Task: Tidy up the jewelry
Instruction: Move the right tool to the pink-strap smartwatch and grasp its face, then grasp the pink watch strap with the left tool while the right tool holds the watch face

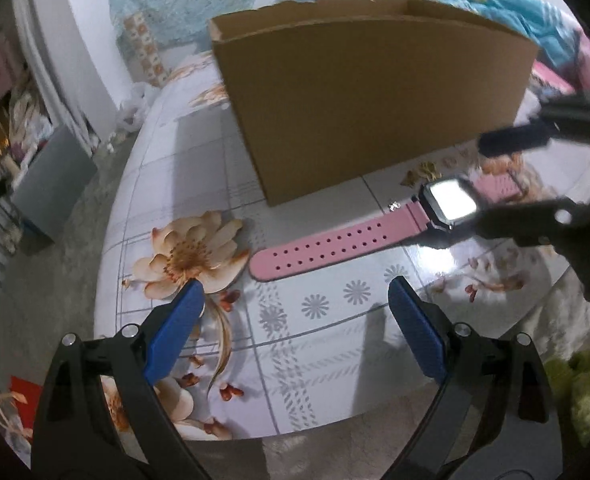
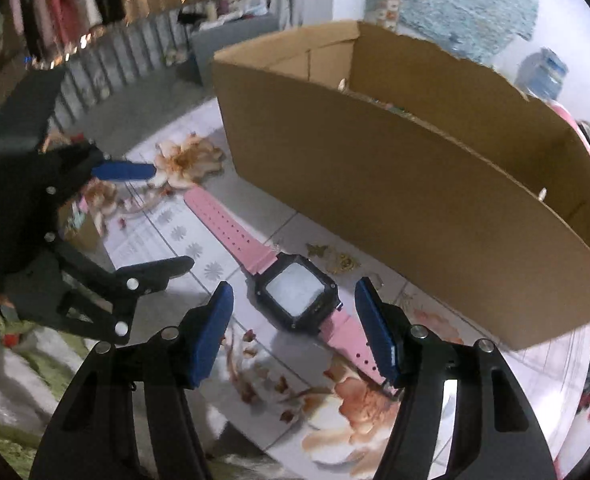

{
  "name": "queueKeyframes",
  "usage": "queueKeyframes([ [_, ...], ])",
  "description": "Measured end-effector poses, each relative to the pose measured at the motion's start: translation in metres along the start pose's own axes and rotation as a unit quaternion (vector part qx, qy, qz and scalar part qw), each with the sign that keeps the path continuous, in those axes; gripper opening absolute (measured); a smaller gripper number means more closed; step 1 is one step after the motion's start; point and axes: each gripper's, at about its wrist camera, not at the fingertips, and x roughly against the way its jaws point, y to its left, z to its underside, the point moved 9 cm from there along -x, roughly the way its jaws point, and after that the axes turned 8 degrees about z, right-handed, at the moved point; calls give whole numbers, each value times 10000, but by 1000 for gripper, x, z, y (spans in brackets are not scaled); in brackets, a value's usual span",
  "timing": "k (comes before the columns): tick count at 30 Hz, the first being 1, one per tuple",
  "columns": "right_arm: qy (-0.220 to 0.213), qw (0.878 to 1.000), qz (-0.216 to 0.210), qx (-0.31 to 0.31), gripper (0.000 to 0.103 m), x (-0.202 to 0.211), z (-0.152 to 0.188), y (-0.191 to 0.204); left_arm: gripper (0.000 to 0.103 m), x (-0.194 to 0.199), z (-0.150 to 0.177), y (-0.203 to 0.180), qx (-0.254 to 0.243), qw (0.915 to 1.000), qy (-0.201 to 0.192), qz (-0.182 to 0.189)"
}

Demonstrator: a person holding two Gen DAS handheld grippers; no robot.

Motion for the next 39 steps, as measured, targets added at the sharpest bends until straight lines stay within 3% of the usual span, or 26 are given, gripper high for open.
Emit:
queueKeyframes([
  [9, 251, 9971, 175, 700, 61, -16, 7, 19, 95, -5, 5, -1, 140, 9997, -64, 206],
  [14, 344, 9958, 224, 820, 58, -21, 7, 20, 95, -11, 7, 1, 378, 9970, 27, 673],
  [25, 443, 9945, 222, 921, 57, -33, 1, 20, 96, -16, 4, 0, 277, 9973, 125, 675],
  [27, 477, 9951, 150, 857, 50, -33, 0, 19, 96, -16, 4, 1, 278, 9972, 123, 678],
  [33, 579, 9956, -113, 734, 50, -32, 0, 17, 96, -6, -1, 1, -155, 9993, -315, 145],
  [39, 798, 9939, -686, 332, 50, -30, 3, 12, 94, 11, -9, -17, -633, 9947, -770, 261],
])
